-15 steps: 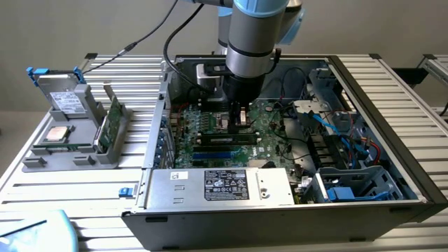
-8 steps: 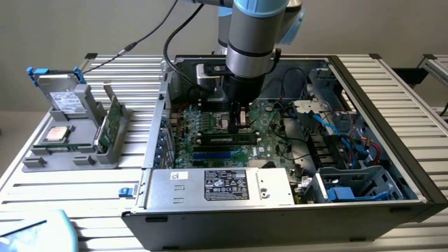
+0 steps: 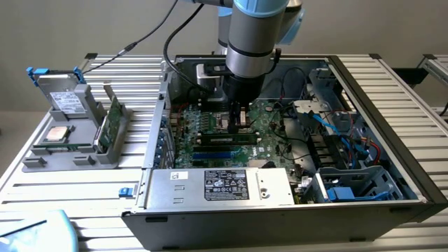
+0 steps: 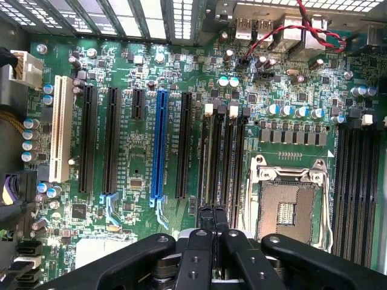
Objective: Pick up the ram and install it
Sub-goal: 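Press down the ram until it locks into place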
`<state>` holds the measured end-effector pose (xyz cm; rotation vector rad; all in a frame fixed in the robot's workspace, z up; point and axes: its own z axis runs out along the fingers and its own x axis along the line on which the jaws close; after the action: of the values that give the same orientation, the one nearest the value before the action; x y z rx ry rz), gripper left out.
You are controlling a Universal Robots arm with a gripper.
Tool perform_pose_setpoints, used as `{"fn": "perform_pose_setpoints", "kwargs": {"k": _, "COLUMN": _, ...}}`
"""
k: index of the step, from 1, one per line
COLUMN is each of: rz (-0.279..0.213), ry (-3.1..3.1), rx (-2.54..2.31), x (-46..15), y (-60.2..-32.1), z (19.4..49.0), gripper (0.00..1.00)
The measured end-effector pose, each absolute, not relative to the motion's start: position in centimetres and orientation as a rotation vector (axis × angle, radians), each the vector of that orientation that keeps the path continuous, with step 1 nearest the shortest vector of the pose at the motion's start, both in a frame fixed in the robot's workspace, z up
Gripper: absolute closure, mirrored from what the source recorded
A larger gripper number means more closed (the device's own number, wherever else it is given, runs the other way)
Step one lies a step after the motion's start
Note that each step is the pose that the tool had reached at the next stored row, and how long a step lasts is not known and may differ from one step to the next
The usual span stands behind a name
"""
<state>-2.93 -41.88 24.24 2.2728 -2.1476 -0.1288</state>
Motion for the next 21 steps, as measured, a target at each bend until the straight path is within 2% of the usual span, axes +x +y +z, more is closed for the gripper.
{"fn": "perform_pose_setpoints", "kwargs": {"k": 21, "rz": -0.151, "ry": -2.155, "rx": 2.281, "x": -0.6, "y": -43.0, "z": 24.2, "gripper": 0.89}}
